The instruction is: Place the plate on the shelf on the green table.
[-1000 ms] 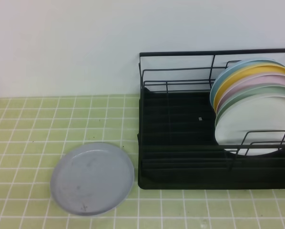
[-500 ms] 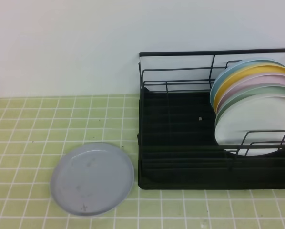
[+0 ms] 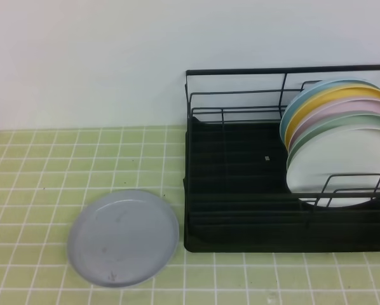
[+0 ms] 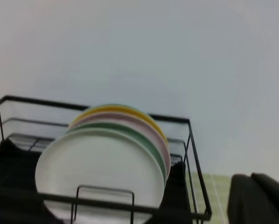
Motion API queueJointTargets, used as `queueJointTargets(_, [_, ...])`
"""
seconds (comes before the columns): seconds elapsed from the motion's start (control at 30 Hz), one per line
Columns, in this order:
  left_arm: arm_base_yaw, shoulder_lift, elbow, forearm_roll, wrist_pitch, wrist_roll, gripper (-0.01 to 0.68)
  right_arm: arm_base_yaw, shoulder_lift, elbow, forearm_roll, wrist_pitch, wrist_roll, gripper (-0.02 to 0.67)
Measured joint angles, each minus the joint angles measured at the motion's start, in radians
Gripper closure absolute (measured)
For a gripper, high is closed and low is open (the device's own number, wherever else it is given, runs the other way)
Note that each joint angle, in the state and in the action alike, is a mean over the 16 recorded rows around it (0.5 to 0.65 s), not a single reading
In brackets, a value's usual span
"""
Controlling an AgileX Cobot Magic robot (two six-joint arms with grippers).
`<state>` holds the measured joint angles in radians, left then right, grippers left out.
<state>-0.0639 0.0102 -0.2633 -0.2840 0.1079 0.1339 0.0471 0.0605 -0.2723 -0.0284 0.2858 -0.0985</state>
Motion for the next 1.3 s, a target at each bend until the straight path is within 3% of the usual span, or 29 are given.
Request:
queueJointTargets(0.3, [0.000, 0.155, -0.118, -0.122, 0.241, -0.092, 0.676, 0.000, 0.178, -0.043, 0.077, 0.162, -0.049, 0.652])
queueJointTargets(0.6, [0.000, 0.618, -0.422, -0.117, 0.493, -0.069, 0.644, 0.000, 0.272, -0.043, 0.235, 0.166, -0.172, 0.652])
queueJointTargets(1.1, [0.000, 1.561, -1.008, -0.041, 0.813, 0.005, 0.304, 0.000, 0.275, -0.043, 0.289, 0.175, -0.235, 0.652])
queueJointTargets(1.3, [0.000, 1.844, -1.163, -0.038, 0.964, 0.012, 0.251, 0.000, 0.275, -0.043, 0.290, 0.174, -0.241, 0.652])
